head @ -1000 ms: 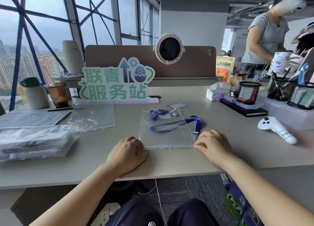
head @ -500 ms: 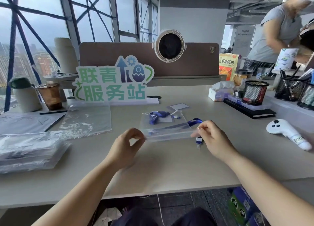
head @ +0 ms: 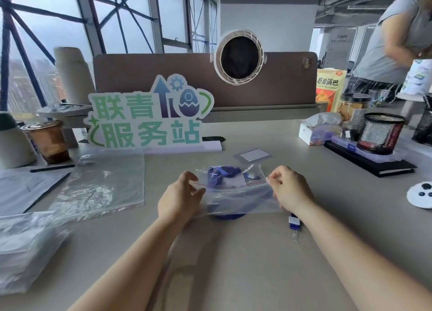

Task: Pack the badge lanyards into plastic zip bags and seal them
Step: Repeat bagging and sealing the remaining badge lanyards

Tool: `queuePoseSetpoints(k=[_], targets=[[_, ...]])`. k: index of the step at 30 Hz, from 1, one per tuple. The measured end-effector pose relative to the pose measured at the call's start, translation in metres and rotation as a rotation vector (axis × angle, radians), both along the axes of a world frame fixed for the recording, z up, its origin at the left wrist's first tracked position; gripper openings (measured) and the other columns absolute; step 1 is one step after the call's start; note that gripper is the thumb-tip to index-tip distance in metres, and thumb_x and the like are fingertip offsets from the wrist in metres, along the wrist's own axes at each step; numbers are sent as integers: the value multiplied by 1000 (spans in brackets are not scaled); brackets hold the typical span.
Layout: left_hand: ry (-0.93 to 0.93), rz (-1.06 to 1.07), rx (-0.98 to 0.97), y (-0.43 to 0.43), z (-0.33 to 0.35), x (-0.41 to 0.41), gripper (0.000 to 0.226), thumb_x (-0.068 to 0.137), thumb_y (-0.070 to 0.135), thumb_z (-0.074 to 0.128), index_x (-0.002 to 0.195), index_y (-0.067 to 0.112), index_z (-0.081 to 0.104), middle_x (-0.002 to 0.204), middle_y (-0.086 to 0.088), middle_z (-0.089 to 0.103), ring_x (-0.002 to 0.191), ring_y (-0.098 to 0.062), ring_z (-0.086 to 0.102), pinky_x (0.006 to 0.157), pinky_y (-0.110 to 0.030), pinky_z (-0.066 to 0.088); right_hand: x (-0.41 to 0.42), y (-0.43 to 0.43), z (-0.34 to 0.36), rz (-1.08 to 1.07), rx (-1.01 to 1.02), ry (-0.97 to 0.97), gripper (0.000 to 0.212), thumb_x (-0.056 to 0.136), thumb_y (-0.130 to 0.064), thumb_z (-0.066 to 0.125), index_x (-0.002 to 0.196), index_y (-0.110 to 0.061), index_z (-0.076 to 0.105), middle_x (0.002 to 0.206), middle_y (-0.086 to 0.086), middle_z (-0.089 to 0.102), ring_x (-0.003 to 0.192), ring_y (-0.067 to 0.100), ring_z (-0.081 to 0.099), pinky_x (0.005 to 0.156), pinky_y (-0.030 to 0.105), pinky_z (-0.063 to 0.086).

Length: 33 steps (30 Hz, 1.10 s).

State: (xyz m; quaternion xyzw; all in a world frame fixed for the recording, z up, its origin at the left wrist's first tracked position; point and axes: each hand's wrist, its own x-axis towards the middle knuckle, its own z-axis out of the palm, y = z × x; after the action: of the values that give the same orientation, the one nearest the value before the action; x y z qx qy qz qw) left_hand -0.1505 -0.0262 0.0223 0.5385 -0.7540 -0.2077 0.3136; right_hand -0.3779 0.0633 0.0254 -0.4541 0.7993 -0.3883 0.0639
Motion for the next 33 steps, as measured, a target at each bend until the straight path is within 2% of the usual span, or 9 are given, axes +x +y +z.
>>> queuePoseSetpoints(k=[3, 7, 10, 14, 17, 21, 26, 30, 33], targets=[[-113, 84, -8, -8, -1, -6, 34, 82, 42, 62, 111, 34, 48, 89, 17, 62, 90, -17, 62, 69, -28, 44, -3, -5, -2, -59, 132, 251, 16, 91, -40, 51, 89, -24, 51, 83, -1, 63, 76, 26, 59, 64, 30, 47], [-216, 43, -152, -13, -5, -6, 31, 80, 45, 64, 107, 36, 53, 118, 10, 53, 106, -21, 54, 79, -30, 41, -4, -4, -3, -81, 111, 442, 29, 88, -47, 55, 84, -20, 44, 71, -6, 51, 68, 24, 51, 55, 28, 33], [-156, -183, -253, -16, -6, -1, 23, 82, 53, 58, 98, 39, 66, 119, 12, 54, 111, -19, 48, 93, -33, 37, -11, 5, -4, 155, -100, 211, 25, 83, -47, 63, 78, -23, 55, 75, -6, 56, 72, 19, 54, 61, 31, 42], [-318, -461, -157, -10, 0, 10, 74, 62, 85, 25, 111, 44, 63, 128, 26, 52, 123, -6, 42, 101, -31, 27, -13, 24, 7, 587, 87, 2, 48, 60, -56, 71, 102, -32, 68, 115, -17, 59, 107, -8, 50, 92, 7, 35], [-486, -507, -125, -7, -3, 15, 98, 49, 95, 23, 126, 42, 52, 138, 27, 43, 133, -2, 33, 108, -30, 19, -17, 26, 2, 592, 302, 85, 65, 58, -56, 78, 118, -44, 57, 133, -32, 41, 123, -11, 34, 107, 15, 25], [-475, -522, -36, -11, -11, 19, 110, 45, 97, 31, 139, 39, 37, 144, 19, 40, 136, -5, 32, 113, -30, 19, -16, 24, -4, 522, 284, 68, 49, 76, -28, 72, 121, -41, 55, 136, -28, 42, 127, -2, 36, 110, 23, 29], [-336, -481, 14, -11, -10, 19, 86, 55, 77, 46, 131, 37, 46, 127, 14, 56, 118, -10, 52, 105, -32, 36, -14, 19, -9, 427, 172, 74, 25, 83, -8, 58, 97, -29, 60, 116, -10, 62, 108, 11, 56, 96, 30, 44], [-173, -418, -12, -17, -10, 21, 23, 84, 26, 65, 106, 23, 62, 94, 6, 64, 86, -15, 57, 74, -21, 40, -17, 15, -10, 339, 75, 50, 5, 89, -19, 60, 87, -23, 63, 87, -6, 68, 81, 12, 59, 71, 25, 45], [26, -314, -20, -20, -9, 20, 6, 86, 13, 64, 84, 19, 65, 77, 7, 64, 67, -5, 57, 63, -11, 39, -16, 11, -9, 297, -57, -135, 4, 89, -14, 62, 86, -13, 63, 82, -1, 71, 75, 10, 62, 69, 17, 44]])
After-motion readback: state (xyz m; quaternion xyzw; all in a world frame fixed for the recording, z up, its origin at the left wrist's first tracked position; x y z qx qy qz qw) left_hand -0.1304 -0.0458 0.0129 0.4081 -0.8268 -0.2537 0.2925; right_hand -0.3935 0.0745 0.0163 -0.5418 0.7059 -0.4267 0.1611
